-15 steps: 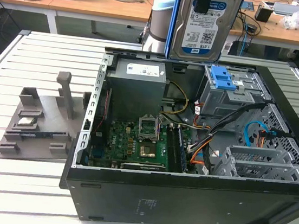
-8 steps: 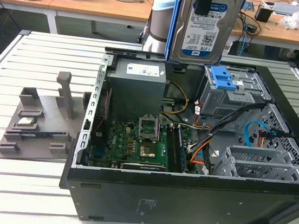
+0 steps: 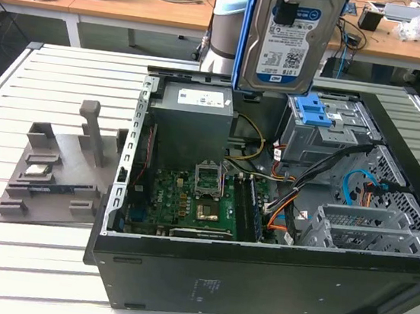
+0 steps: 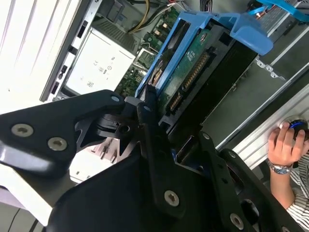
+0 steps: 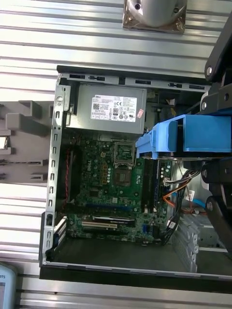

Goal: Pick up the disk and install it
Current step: 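Pick up the disk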

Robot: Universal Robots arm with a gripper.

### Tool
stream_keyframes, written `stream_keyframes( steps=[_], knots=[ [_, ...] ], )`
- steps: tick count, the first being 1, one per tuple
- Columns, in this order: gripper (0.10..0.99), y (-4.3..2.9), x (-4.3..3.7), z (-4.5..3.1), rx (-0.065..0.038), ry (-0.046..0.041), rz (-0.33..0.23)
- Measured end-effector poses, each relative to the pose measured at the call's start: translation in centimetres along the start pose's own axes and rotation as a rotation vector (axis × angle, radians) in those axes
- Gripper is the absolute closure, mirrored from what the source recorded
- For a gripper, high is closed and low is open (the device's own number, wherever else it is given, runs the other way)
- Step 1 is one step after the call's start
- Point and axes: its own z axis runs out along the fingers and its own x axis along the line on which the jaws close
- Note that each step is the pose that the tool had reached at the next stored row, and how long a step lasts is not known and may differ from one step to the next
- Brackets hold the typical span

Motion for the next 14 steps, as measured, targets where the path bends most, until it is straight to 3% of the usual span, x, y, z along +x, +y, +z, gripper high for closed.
stream_keyframes(
  steps=[14],
  knots=[
    [0.718, 0.11, 1.46, 0.11, 0.0, 0.0021, 0.0]
  ],
)
